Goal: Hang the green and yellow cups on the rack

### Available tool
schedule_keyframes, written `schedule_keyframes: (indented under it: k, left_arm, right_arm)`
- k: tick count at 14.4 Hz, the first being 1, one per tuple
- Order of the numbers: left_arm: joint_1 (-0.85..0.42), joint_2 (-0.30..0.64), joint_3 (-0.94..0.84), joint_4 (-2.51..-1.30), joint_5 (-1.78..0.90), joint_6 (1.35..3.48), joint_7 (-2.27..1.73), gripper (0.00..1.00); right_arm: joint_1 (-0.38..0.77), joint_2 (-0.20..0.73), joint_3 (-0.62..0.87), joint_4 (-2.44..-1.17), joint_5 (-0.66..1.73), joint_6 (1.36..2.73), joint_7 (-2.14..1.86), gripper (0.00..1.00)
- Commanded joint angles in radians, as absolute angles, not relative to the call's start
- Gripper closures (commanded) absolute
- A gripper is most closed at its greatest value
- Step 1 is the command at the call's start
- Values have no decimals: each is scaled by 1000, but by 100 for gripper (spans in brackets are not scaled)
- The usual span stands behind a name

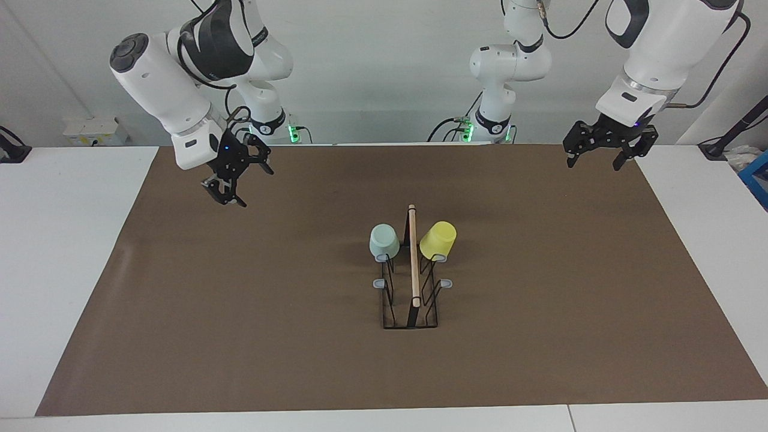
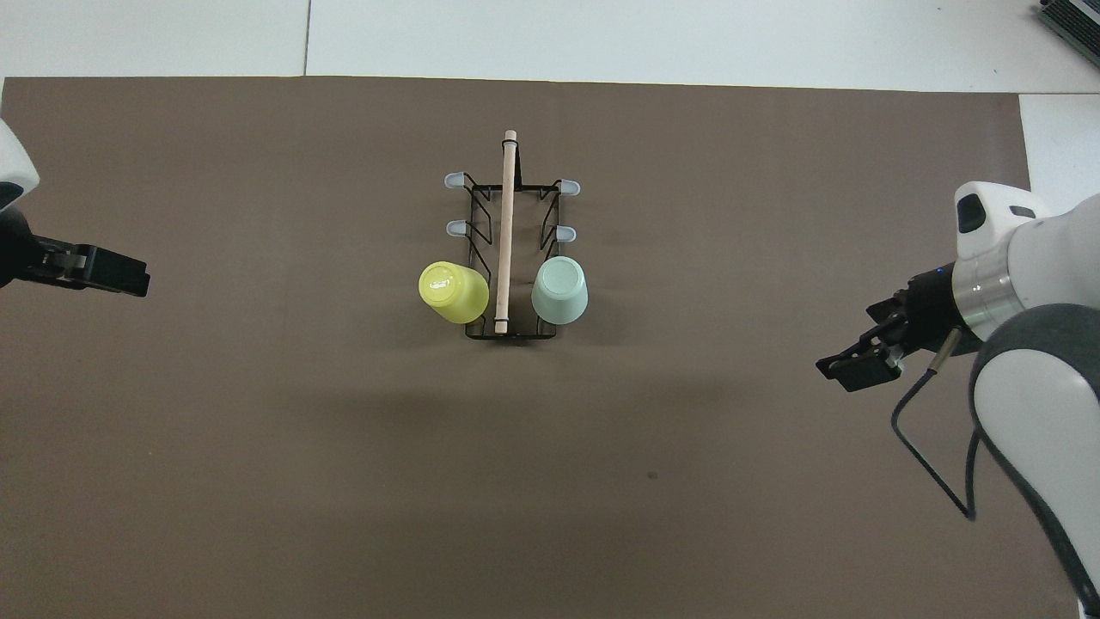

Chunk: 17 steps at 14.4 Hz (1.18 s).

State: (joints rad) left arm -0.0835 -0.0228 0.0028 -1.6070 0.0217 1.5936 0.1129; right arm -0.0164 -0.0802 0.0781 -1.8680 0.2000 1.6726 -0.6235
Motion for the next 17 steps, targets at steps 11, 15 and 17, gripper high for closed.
schedule_keyframes:
  k: [11,15,17]
  left_arm:
    - [-75,-34,5,-1618,18,1585,124,0]
    - [-74,-34,6,-1617,12,1589,127,0]
    - [-74,-34,6,-1617,12,1589,127,0]
  right_arm:
    - [-38,-87,87,-1720,44,1548,-517,0]
    - [-45,-81,84,-1677,31,1537,-496,0]
    - [-11,-78,71,-1666,32,1531,-346,0]
